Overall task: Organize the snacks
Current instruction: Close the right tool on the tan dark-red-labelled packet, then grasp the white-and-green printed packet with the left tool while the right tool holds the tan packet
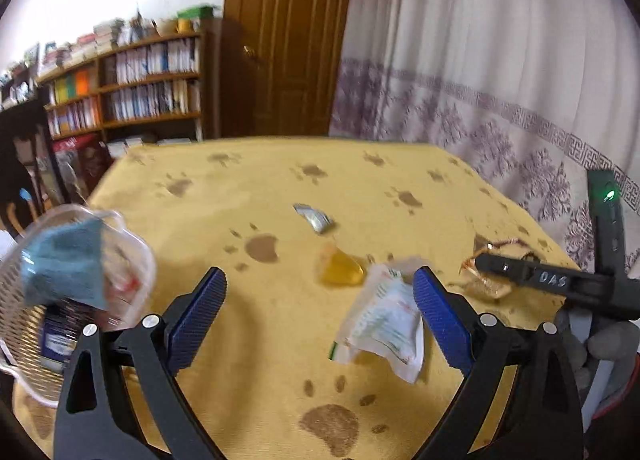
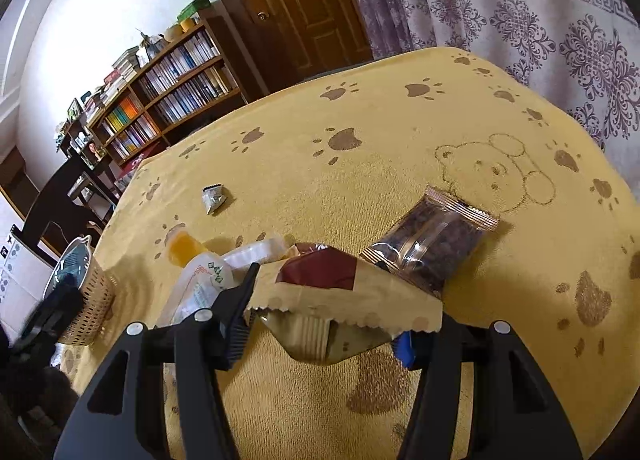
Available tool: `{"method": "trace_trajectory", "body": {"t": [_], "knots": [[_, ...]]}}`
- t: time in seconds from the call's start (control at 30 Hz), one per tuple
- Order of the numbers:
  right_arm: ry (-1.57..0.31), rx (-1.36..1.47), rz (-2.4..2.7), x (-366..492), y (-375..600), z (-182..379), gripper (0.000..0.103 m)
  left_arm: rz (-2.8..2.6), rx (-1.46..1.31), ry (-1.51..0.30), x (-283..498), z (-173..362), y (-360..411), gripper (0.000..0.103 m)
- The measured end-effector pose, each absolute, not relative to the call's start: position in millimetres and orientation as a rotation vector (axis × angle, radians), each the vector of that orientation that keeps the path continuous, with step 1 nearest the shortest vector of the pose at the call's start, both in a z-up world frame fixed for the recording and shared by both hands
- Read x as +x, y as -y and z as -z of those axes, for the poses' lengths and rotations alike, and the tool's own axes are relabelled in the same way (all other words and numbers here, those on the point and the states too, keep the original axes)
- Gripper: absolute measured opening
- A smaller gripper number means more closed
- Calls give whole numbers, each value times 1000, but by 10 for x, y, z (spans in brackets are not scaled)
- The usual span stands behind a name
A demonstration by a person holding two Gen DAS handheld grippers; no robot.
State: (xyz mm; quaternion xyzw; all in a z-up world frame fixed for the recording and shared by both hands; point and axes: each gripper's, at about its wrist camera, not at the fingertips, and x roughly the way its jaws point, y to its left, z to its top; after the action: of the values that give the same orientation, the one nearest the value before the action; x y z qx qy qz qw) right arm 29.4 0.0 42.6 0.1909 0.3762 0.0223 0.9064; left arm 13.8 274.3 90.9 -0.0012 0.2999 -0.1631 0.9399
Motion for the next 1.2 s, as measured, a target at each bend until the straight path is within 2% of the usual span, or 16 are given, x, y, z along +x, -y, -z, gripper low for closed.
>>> {"method": "trace_trajectory", "body": {"t": [0.53, 0.77, 0.83, 0.9, 1.0, 1.03, 1.2], "knots": [[-767, 442, -89, 327, 90, -341, 56, 428, 223, -752, 418, -432, -1987, 95], [-757, 451, -98, 312, 100, -319, 56, 420, 215, -820, 526, -272, -1916, 70], [-754, 446, -98, 307, 90, -309, 56, 423, 214, -822, 524, -244, -1905, 68], [-753, 442, -101, 302, 85, -302, 56, 432, 205, -821, 520, -241, -1905, 62], [-751, 438, -106, 293, 67, -304, 56, 436, 197, -806, 487, -268, -1929, 46], [-750, 440, -107, 285, 70, -310, 56, 446, 192, -802, 477, -279, -1934, 38], [-743, 456, -108, 259, 93, -331, 56, 456, 183, -778, 399, -348, -1979, 31]]}}
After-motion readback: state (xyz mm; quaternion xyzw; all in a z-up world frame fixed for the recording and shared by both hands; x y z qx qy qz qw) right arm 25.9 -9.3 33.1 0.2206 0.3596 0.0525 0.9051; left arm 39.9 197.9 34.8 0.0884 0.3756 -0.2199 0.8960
